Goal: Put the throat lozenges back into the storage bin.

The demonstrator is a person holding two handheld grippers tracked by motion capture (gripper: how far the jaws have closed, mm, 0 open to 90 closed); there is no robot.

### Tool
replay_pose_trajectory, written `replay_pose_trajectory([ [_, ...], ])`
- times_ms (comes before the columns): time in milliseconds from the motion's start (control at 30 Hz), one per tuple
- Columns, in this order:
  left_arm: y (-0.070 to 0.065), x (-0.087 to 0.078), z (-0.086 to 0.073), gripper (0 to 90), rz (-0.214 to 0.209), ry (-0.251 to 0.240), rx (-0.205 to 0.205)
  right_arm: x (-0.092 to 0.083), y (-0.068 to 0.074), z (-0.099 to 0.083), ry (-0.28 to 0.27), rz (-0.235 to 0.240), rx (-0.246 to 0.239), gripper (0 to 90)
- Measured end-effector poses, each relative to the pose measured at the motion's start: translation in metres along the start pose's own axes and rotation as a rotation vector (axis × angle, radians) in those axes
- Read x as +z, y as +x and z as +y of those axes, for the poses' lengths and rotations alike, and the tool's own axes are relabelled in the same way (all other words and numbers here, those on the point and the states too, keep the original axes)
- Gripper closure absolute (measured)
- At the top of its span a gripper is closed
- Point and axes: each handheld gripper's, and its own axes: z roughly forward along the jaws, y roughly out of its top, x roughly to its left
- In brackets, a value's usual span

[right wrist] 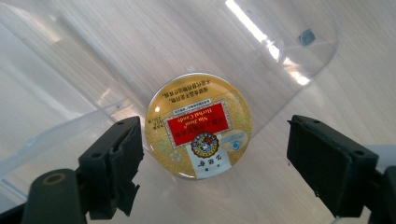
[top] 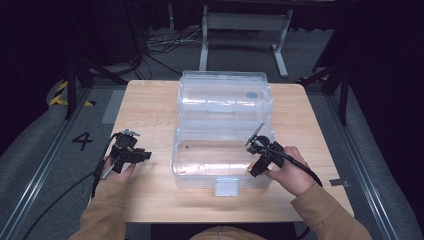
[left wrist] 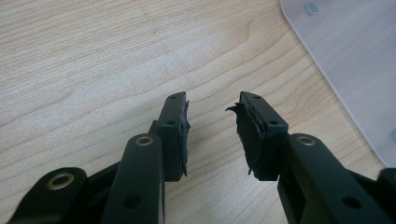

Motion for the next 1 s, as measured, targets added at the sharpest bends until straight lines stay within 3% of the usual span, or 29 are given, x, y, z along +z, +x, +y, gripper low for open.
replay_pose_trajectory([
  [367,0.0,-0.001,0.0,63.1,-0.009,-0.002,0.005,-0.016,-0.005,-0.006,-0.071,0.032,0.028,22.1],
  [667,-0.002,-0.01,-0.003,62.4,-0.073,-0.046,-0.021,-0.04,-0.022,-0.017,-0.196,0.123,0.081,31.1],
  [800,-0.003,-0.015,-0.005,62.3,-0.09,-0.062,-0.03,-0.047,-0.025,-0.019,-0.224,0.145,0.087,34.2],
  [867,-0.005,-0.017,-0.006,61.3,-0.1,-0.07,-0.034,-0.058,-0.03,-0.022,-0.276,0.16,0.088,39.4],
  [900,-0.005,-0.018,-0.007,61.3,-0.1,-0.079,-0.036,-0.058,-0.03,-0.022,-0.276,0.16,0.088,39.4],
  [933,-0.006,-0.02,-0.007,60.7,-0.103,-0.079,-0.035,-0.064,-0.033,-0.024,-0.316,0.176,0.093,40.9],
  [1000,-0.008,-0.022,-0.008,60.2,-0.105,-0.091,-0.036,-0.067,-0.035,-0.025,-0.333,0.179,0.096,42.6],
])
